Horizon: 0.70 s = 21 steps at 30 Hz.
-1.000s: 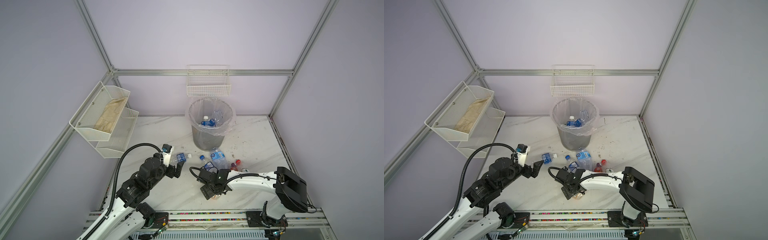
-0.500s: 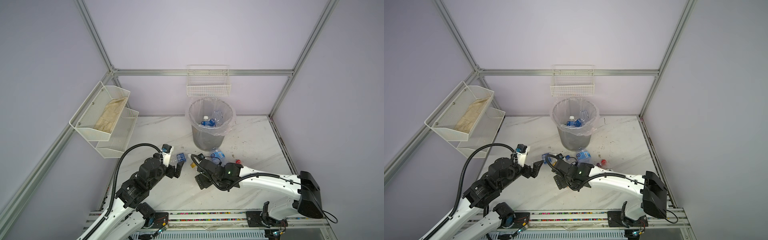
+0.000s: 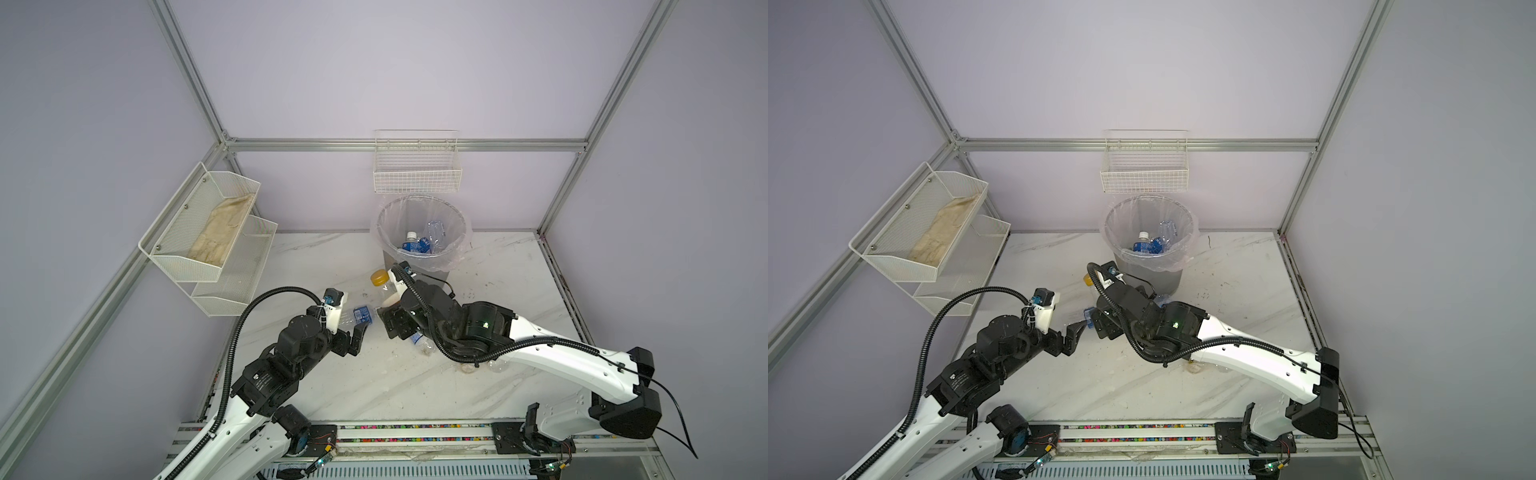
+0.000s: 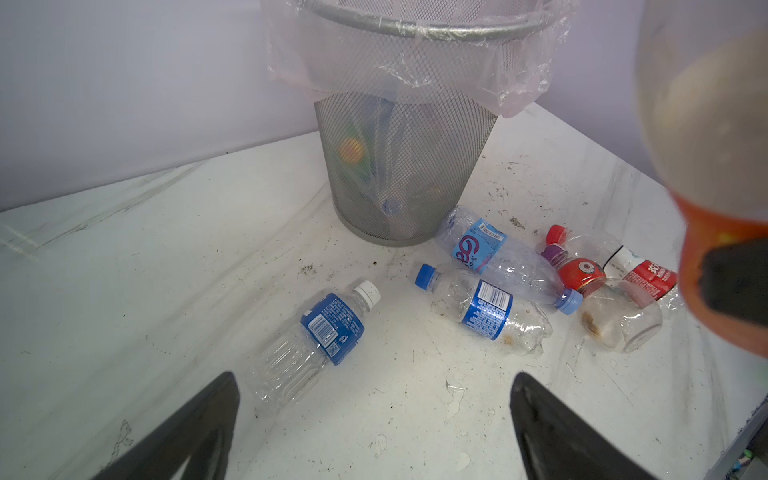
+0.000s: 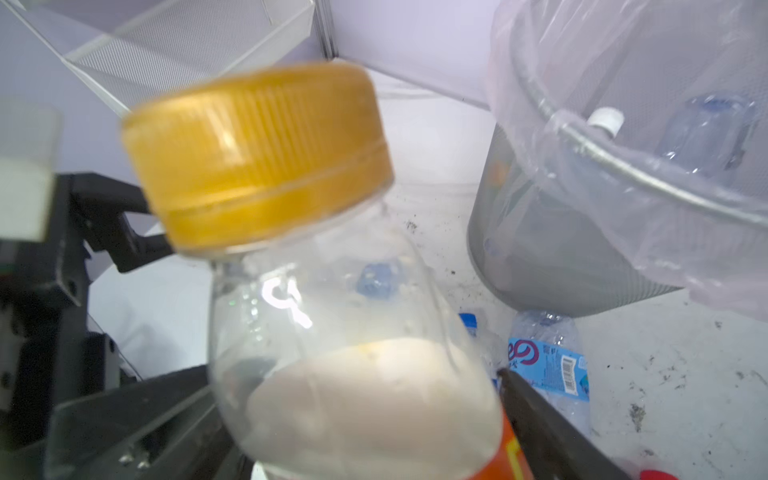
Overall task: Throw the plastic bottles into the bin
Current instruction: 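Lift the orange-labelled bottle with the right gripper over the wastebasket, then open the right gripper to drop the orange-labelled bottle into the wastebasket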
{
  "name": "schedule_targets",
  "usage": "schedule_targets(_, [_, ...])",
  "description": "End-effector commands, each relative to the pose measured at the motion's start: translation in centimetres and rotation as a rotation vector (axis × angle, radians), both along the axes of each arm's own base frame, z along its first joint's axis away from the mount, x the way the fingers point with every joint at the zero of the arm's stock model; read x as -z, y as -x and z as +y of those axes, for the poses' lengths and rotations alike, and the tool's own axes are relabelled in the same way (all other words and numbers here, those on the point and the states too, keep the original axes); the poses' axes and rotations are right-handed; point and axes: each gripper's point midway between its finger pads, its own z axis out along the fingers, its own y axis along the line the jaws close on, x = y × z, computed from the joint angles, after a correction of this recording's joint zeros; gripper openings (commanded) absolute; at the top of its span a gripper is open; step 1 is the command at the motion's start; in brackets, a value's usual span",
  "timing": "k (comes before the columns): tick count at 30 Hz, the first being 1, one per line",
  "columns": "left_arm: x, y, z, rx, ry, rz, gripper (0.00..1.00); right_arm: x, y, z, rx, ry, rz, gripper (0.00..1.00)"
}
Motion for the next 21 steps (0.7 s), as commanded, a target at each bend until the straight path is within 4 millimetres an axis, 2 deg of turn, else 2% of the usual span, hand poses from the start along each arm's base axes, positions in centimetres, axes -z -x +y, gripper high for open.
schedule_targets(1, [1.1, -0.2, 0.2, -0.010, -0.009, -0.002, 1.00, -4.6, -0.7, -1.5, 0.043, -0.035, -0.121, 0.40])
schedule_targets(7, [1.2, -0.2, 0.2, -0.008, -0.016, 0.000, 1.00, -9.1, -1.9, -2.9, 0.129, -0.071, -0.230, 0.44])
schedule_targets(13, [1.3, -0.2, 0.1, -0.007, -0.015, 0.001, 1.00, -11.8, -4.1, -4.7, 0.270, -0.062, -0.301, 0.46])
schedule_targets(21, [1.3, -0.2, 0.2, -0.008, -0.017, 0.001, 1.00, -15.1, -7.8, -6.5, 0.334, -0.122, -0.320, 0.46])
